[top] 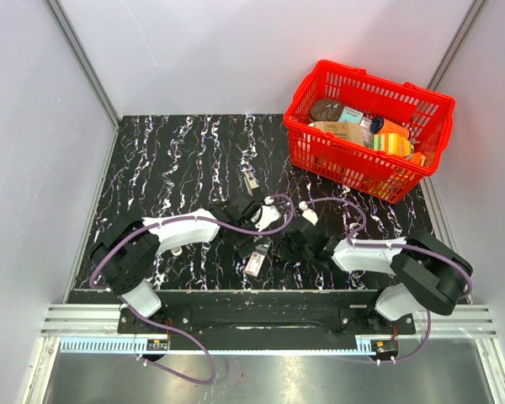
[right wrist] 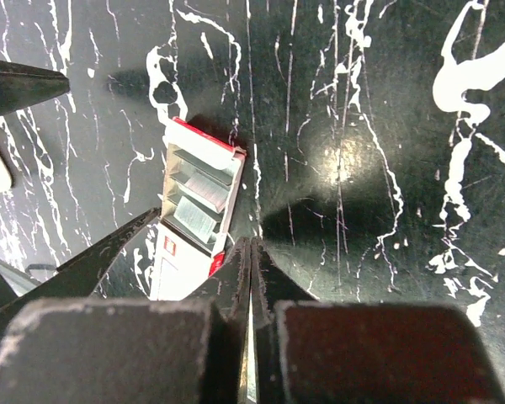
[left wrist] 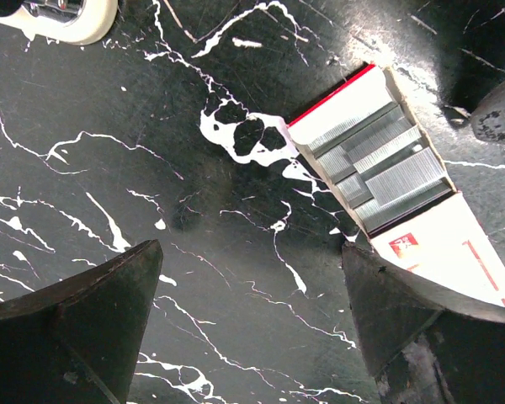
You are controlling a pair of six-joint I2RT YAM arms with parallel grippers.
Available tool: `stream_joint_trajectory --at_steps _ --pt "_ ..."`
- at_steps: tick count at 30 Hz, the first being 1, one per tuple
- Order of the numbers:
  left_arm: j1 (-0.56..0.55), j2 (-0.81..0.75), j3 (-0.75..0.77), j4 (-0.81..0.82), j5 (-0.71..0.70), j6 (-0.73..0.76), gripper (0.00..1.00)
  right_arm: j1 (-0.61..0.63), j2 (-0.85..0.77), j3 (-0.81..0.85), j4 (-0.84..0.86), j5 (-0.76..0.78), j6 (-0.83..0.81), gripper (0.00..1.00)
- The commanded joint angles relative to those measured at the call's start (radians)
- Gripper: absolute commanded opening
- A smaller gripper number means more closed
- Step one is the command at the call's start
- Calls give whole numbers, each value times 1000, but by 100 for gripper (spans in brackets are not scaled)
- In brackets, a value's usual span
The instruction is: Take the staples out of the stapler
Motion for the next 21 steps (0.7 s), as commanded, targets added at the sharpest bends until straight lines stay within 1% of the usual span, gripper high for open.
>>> stream_joint_trajectory --at_steps 1,10,21 --pt "-3 0 25 27 -27 -8 93 14 -24 -14 110 7 1 0" --pt "-5 2 28 25 -28 -11 93 18 9 -2 157 -10 -20 0" --pt "-3 -3 33 27 -28 -11 93 27 40 18 152 -22 -28 0"
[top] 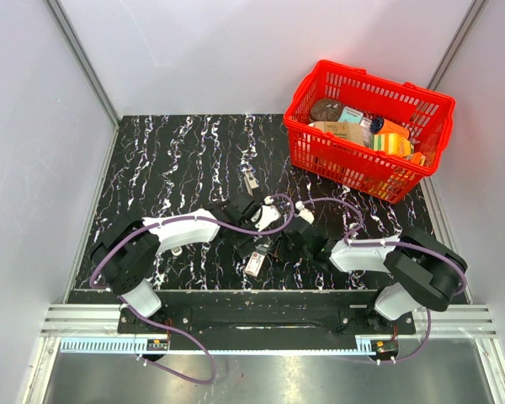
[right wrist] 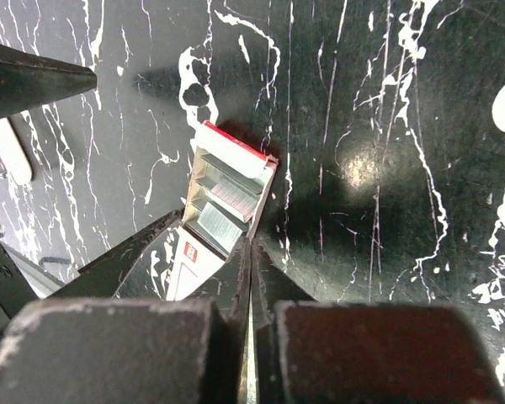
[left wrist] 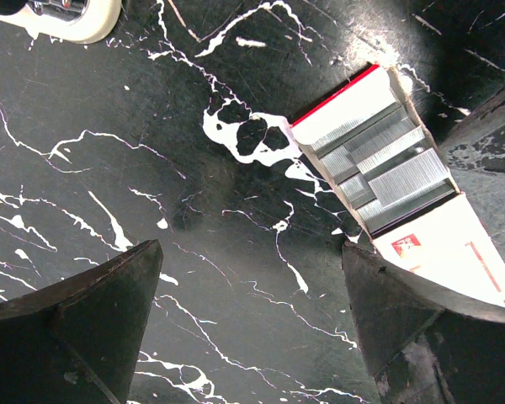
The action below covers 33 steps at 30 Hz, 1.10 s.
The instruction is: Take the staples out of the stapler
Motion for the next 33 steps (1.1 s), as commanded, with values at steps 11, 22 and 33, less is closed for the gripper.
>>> stream_joint_trajectory --at_steps 11,22,33 --pt "-5 0 35 25 -20 -9 92 36 1 35 40 4 -31 0" --pt "5 -24 49 1 -37 13 93 36 -86 26 -35 49 -48 0" --pt "84 -228 72 -225 213 154 99 -88 -76 168 -129 87 -258 17"
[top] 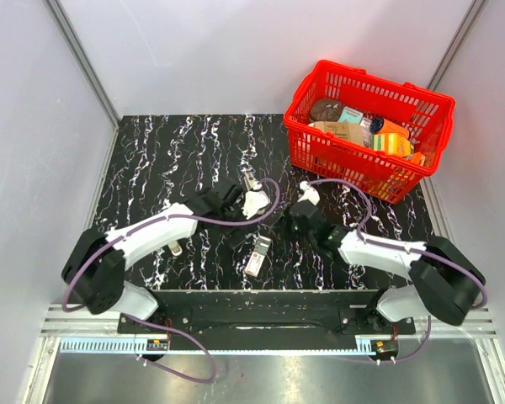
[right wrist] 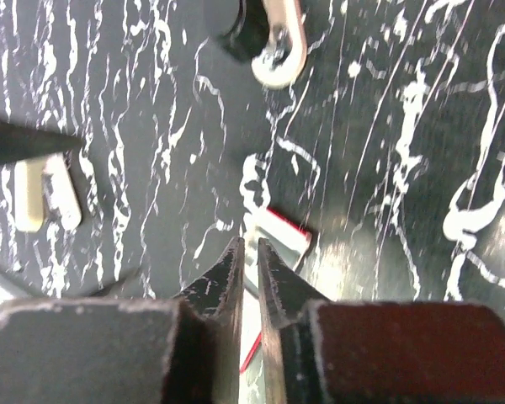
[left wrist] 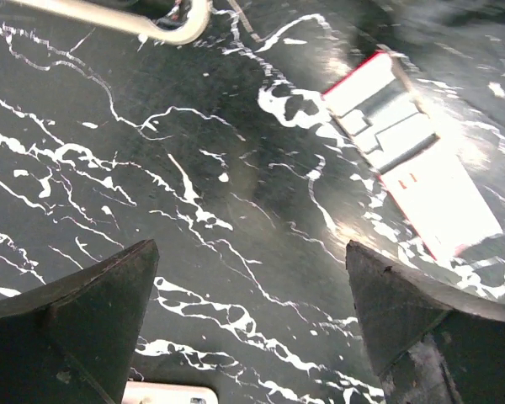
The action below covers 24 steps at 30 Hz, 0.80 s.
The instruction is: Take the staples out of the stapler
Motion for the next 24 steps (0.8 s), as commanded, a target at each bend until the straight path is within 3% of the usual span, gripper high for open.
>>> stream_joint_trajectory --at_steps 1,9,24 --pt "-27 -88 7 -110 155 98 99 -54 111 105 -9 3 -133 17" --pt "-177 -100 -112 -101 147 144 99 -141 283 154 109 -184 -130 16" --pt "-262 -13 -191 154 -26 110 99 -155 373 173 138 -309 -83 5"
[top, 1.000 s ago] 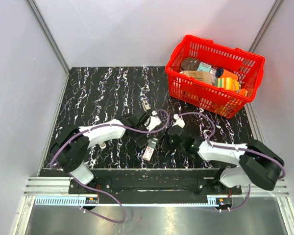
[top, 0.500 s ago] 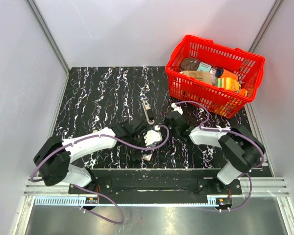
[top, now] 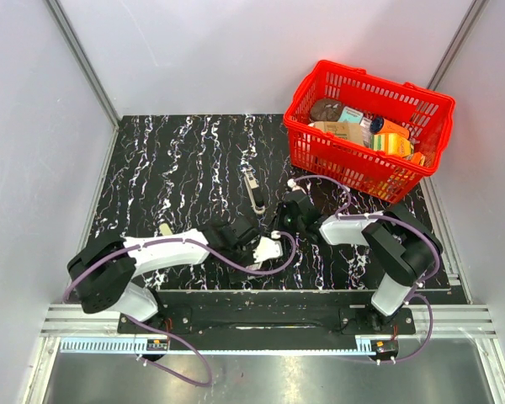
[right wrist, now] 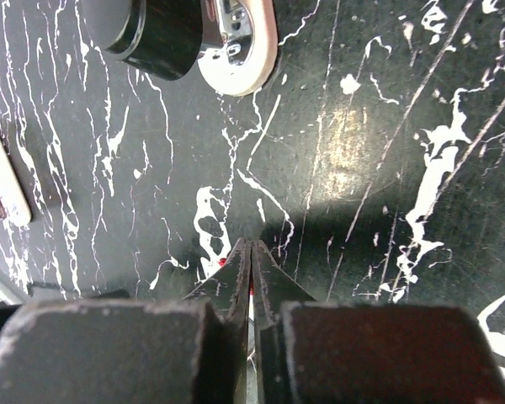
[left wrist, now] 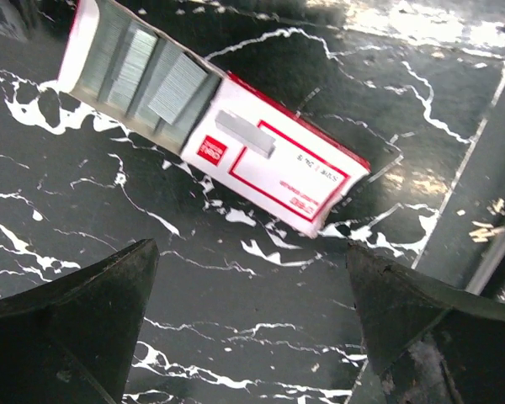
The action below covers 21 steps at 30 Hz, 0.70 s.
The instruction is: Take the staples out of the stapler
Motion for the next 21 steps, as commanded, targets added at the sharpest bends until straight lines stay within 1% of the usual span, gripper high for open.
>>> stream_joint_trajectory --at_steps 1,9,13,21 --pt "-9 44 1 128 -66 -11 99 -6 6 28 38 -58 19 4" --pt "-9 135 10 184 -139 -21 99 -6 -38 -32 26 -88 51 1" --pt "-5 129 3 196 -156 -14 99 -8 -63 -71 13 -101 62 0" --pt "1 101 -6 162 -170 4 99 -6 -115 -103 -7 -93 60 0"
